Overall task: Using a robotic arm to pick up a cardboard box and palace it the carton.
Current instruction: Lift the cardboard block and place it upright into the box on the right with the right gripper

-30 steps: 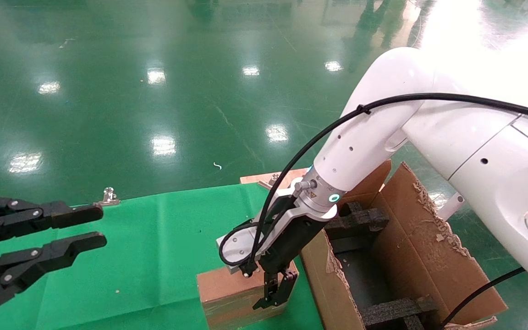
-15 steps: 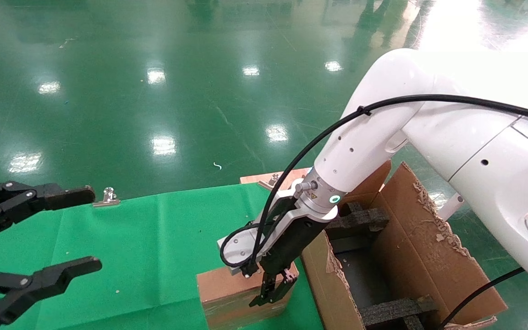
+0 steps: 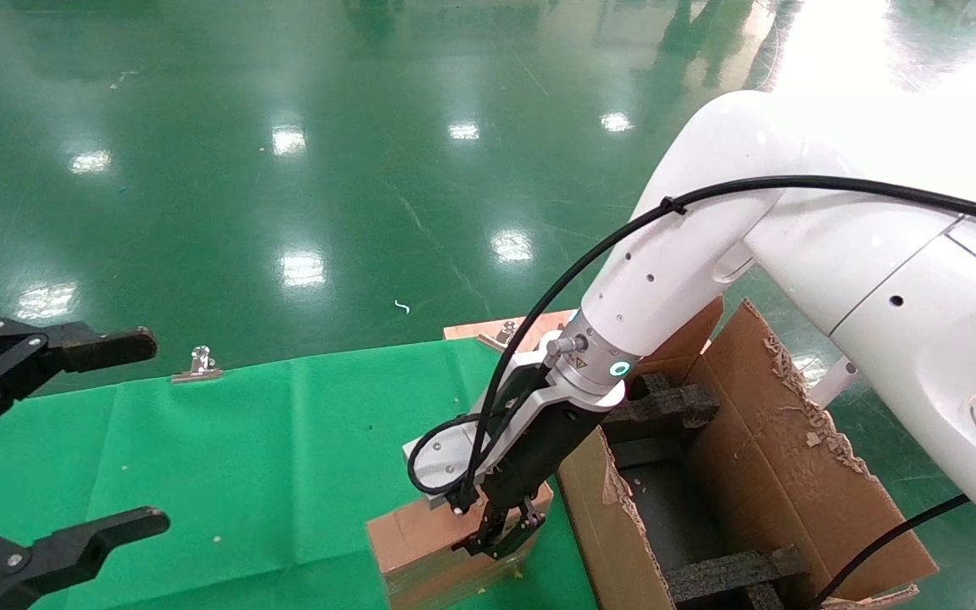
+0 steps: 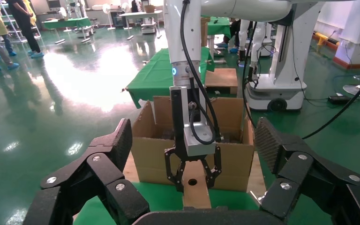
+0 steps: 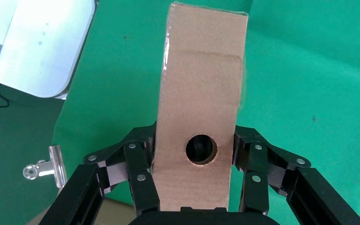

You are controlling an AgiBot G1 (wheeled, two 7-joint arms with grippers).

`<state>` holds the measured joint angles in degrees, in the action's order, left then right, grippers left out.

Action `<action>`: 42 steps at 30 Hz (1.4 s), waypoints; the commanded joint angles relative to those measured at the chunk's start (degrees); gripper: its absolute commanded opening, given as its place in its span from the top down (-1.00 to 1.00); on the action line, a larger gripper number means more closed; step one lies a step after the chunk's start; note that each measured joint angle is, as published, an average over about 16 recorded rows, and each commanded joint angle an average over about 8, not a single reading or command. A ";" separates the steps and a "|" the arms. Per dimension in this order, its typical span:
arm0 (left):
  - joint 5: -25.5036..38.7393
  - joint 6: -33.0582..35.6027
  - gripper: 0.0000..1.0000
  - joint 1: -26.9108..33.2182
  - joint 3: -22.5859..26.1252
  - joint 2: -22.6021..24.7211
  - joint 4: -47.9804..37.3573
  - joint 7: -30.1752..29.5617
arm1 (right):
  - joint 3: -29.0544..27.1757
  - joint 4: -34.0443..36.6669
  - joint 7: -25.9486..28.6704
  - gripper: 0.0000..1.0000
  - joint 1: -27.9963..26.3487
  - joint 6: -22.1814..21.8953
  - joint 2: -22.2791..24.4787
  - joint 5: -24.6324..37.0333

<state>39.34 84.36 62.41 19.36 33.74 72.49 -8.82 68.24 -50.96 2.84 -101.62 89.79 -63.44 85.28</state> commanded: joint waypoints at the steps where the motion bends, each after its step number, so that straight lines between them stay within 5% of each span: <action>1: 0.00 0.00 -1.00 0.00 0.00 0.00 0.00 0.00 | 0.00 -0.02 0.01 1.00 0.19 -0.03 -0.04 0.05; 8: 0.00 0.00 -1.00 0.00 0.01 0.00 -0.01 0.01 | -0.12 0.94 -0.17 1.00 -3.38 0.44 1.06 -1.82; 26: -0.01 0.00 -1.00 0.01 0.02 0.00 -0.02 0.01 | 5.74 13.89 -8.93 1.00 -25.81 1.42 0.35 -9.62; 42: -0.02 -0.01 -1.00 0.02 0.04 -0.01 -0.02 0.02 | 16.49 19.55 -12.63 1.00 -32.51 1.70 4.68 -15.03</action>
<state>39.32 84.35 62.43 19.40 33.73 72.48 -8.80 85.07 -32.06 -9.37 -134.36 91.47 -58.23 70.36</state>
